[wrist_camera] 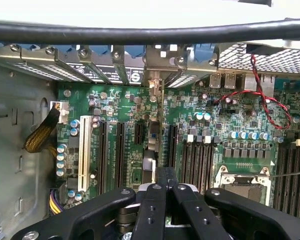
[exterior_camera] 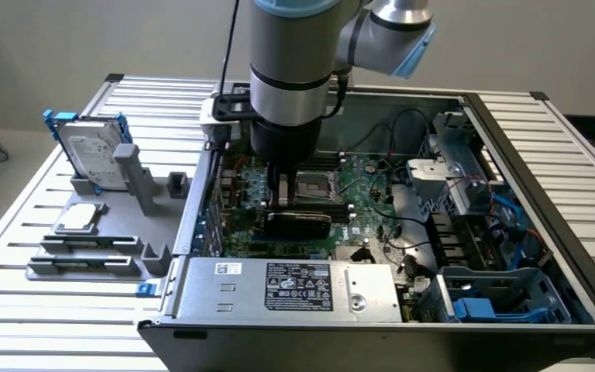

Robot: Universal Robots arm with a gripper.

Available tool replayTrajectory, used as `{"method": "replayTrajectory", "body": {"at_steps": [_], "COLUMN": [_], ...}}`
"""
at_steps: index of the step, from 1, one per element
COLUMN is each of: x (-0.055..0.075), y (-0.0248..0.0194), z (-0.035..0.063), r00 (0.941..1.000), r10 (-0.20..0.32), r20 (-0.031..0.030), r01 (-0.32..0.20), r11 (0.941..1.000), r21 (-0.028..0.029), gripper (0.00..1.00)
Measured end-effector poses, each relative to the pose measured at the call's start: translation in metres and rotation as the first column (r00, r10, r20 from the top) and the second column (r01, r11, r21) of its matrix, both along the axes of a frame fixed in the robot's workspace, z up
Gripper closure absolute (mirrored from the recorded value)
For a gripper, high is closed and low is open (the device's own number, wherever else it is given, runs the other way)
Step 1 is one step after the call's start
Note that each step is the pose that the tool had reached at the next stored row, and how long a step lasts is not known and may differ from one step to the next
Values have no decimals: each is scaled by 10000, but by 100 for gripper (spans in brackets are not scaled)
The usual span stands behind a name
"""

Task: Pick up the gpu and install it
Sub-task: 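Press down on the gpu until it lock into place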

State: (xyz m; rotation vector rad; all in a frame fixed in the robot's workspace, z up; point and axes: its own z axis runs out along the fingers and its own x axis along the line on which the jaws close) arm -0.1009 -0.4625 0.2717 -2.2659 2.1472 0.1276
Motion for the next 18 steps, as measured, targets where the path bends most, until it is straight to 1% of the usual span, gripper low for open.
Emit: {"method": "replayTrajectory", "body": {"at_steps": [14, 18], "x": [0, 0], "y": [0, 0], "z": [-43, -55], "r00": [10000, 10000], "r10": [9, 11], "r20": [2, -2], "r01": [-9, -11], "r11": [10000, 10000], "r21": [-28, -48], "gripper": [89, 89]}}
